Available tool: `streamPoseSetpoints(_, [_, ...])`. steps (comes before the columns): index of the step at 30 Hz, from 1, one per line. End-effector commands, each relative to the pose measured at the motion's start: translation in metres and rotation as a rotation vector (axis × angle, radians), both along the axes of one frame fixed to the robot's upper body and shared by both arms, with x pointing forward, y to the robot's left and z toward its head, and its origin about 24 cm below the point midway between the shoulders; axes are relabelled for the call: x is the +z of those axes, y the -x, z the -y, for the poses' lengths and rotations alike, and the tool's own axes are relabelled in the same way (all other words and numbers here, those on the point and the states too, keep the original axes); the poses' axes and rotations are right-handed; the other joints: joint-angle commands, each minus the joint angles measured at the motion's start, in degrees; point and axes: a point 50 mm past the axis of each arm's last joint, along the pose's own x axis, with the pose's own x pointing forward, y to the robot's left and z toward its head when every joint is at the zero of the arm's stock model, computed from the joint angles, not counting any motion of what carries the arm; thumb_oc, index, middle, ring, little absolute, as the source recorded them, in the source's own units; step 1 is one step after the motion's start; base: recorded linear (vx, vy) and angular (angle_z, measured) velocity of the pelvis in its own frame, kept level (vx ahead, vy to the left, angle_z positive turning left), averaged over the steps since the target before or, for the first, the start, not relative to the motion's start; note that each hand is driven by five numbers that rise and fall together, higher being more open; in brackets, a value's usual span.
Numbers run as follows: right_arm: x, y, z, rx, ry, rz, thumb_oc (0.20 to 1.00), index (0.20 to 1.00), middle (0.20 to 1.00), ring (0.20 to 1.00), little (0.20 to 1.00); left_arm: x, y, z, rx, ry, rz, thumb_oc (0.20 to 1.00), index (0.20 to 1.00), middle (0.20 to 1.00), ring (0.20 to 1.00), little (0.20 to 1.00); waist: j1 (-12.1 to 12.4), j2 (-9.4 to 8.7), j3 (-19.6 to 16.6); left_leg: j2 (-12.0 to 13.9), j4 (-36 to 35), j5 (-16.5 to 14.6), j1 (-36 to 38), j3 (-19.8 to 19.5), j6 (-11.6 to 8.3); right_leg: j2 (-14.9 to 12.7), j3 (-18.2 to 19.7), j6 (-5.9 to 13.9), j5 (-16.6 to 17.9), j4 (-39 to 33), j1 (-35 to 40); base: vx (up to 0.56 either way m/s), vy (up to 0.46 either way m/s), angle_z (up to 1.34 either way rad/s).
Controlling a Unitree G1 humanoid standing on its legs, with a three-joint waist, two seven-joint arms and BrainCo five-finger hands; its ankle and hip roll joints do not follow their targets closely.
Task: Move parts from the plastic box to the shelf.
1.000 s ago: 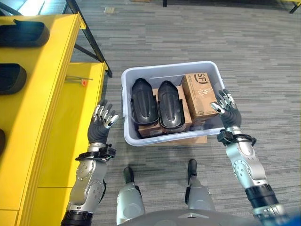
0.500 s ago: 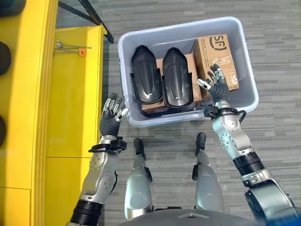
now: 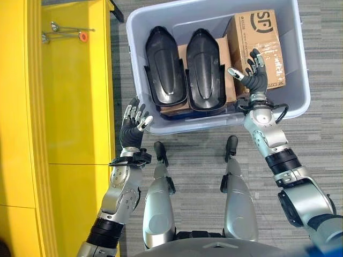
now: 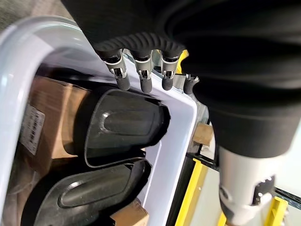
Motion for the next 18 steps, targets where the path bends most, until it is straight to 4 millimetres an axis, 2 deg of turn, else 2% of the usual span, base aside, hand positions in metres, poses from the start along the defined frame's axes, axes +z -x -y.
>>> streamPoseSetpoints(1, [0.053, -0.006, 0.004, -0.028, 0.033, 0.177, 1.0, 1.0, 1.0, 1.0, 1.0, 0.027, 0.001, 0.002, -0.017, -0.027, 0.143, 1.0, 1.0, 1.0, 1.0, 1.0, 0.0, -1.64, 1.0, 0.5, 4.4, -2.7, -0.9, -1.8, -0.49, -7.9, -2.1, 4.12, -5.1, 2.7, 2.1, 0.0, 0.0, 0.0])
streamPoseSetpoints(3, [0.054, -0.008, 0.002, -0.027, 0.037, 0.171, 1.0, 1.0, 1.0, 1.0, 1.0, 0.028, 0.0, 0.002, -0.015, -0.03, 0.147, 1.0, 1.0, 1.0, 1.0, 1.0, 0.1, -1.72, 1.3, 0.5, 4.4, -2.7, -1.1, -1.9, -0.46, -7.9, -2.1, 4.12, -5.1, 2.8, 1.9, -0.04, -0.004, 0.0])
streamPoseSetpoints(4, [0.055, -0.01, 0.002, -0.033, 0.043, 0.167, 1.0, 1.0, 1.0, 1.0, 1.0, 0.029, -0.001, 0.002, -0.012, -0.034, 0.15, 1.0, 1.0, 1.0, 1.0, 1.0, 0.0, -1.79, 1.7, 0.5, 4.6, -1.6, -1.8, -1.4, 0.11, -7.9, -2.2, 3.66, -4.0, 3.0, 1.2, 0.0, 0.0, 0.0])
streamPoseSetpoints(5, [0.054, -0.013, 0.001, -0.032, 0.045, 0.149, 1.0, 1.0, 1.0, 1.0, 1.0, 0.03, -0.002, 0.004, -0.014, -0.037, 0.153, 1.0, 1.0, 1.0, 1.0, 1.0, 0.2, -1.9, 1.5, 0.5, 4.2, -2.7, -1.3, -2.0, -0.42, -7.9, -2.0, 4.1, -5.0, 2.8, 1.8, -0.08, 0.001, -0.02])
streamPoseSetpoints(6, [0.054, -0.013, 0.001, -0.031, 0.046, 0.151, 1.0, 1.0, 1.0, 1.0, 1.0, 0.03, -0.002, 0.004, -0.013, -0.036, 0.155, 1.0, 1.0, 1.0, 1.0, 1.0, 0.1, -1.93, 1.9, 0.5, 4.5, -1.6, -1.9, -1.5, 0.12, -7.9, -2.2, 3.65, -4.0, 2.9, 1.2, 0.08, 0.013, -0.03])
streamPoseSetpoints(7, [0.055, -0.015, -0.001, -0.031, 0.059, 0.144, 1.0, 1.0, 1.0, 1.0, 1.0, 0.032, -0.004, 0.005, -0.015, -0.045, 0.163, 1.0, 1.0, 1.0, 1.0, 1.0, 0.3, -2.05, 1.8, 0.5, 4.1, -2.7, -1.3, -2.0, -0.4, -7.8, -2.0, 4.05, -5.0, 2.7, 1.7, -0.07, -0.002, -0.02])
streamPoseSetpoints(8, [0.055, -0.015, -0.001, -0.03, 0.059, 0.144, 1.0, 1.0, 1.0, 1.0, 1.0, 0.032, -0.003, 0.005, -0.014, -0.045, 0.163, 1.0, 1.0, 1.0, 1.0, 1.0, 0.2, -2.08, 2.0, 0.5, 4.3, -1.6, -2.0, -1.5, 0.14, -7.8, -2.2, 3.61, -4.1, 2.9, 1.0, 0.0, 0.0, 0.0])
streamPoseSetpoints(18, [0.049, -0.019, -0.016, 0.005, 0.076, 0.113, 1.0, 1.0, 1.0, 1.0, 1.0, 0.036, -0.007, 0.006, 0.0, -0.043, 0.179, 1.0, 1.0, 1.0, 1.0, 1.0, 0.4, -2.91, 2.0, 0.6, 3.8, -1.5, -2.4, -1.9, 0.19, -7.6, -2.7, 3.55, -4.1, 2.6, 1.0, -0.01, 0.0, 0.0])
